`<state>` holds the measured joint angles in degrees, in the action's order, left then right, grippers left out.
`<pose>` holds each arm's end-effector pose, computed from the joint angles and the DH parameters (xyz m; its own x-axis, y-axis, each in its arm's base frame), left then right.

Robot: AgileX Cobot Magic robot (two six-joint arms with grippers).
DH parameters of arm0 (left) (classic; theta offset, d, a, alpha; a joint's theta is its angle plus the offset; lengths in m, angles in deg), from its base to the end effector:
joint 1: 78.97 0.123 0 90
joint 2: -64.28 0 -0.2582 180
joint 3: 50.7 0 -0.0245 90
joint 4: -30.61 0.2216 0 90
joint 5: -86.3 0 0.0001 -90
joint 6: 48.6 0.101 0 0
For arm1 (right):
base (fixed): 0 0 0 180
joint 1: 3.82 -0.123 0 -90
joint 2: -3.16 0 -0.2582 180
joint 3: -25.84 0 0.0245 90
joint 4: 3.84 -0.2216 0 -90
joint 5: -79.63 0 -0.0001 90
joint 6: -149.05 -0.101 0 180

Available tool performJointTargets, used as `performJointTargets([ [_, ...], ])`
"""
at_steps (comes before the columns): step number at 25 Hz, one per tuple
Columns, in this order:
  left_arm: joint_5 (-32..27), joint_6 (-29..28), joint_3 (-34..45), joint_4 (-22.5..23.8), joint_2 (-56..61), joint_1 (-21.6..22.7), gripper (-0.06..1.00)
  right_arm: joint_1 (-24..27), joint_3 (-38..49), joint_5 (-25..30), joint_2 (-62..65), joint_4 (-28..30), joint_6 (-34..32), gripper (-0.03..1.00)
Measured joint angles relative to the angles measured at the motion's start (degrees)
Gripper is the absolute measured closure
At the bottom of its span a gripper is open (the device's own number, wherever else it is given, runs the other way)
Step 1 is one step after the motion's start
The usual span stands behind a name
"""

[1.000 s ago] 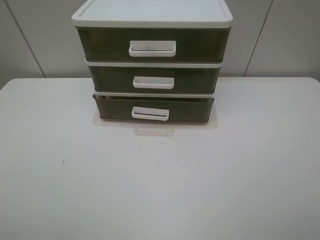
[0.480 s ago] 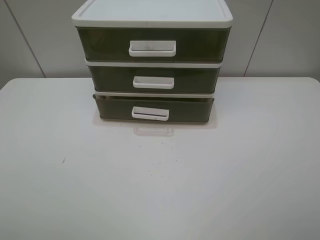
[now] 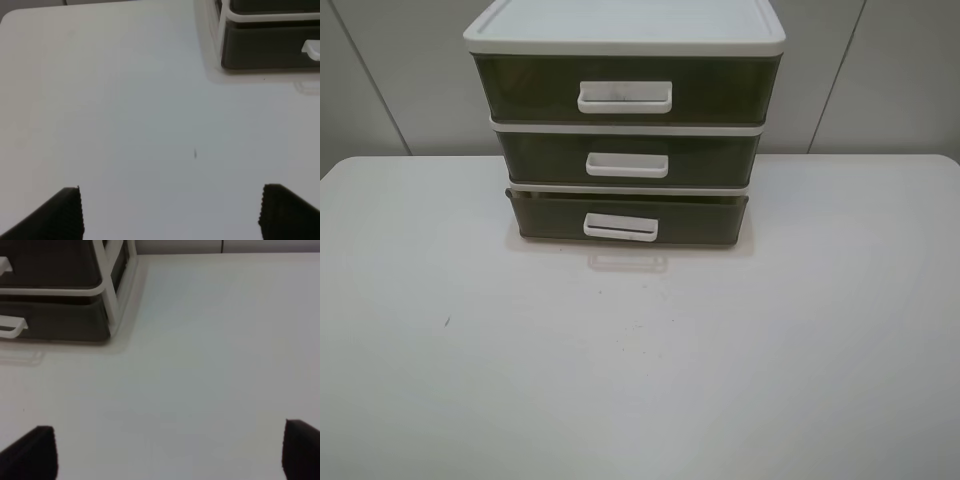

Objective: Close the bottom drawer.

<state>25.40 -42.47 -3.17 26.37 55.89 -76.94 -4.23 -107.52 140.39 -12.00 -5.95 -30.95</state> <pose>0.0046 -0.0064 0.2597 -0.4472 0.0549 -0.8928 0.0541 0.9979 0.0343 0.0195 0.0034 0.2624 -0.5385 0.0141 -0.8425 -0.0245 0.9992 0.0324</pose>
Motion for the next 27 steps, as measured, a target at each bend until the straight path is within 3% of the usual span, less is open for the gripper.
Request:
performJointTargets([
  [16, 0.00, 0.00, 0.00, 0.00, 0.00, 0.00, 0.23, 0.00, 0.00, -0.06, 6.63, 0.45, 0.00, 0.19],
  [27, 0.00, 0.00, 0.00, 0.00, 0.00, 0.00, 0.23, 0.00, 0.00, -0.06, 6.63, 6.38, -8.69, 0.19],
])
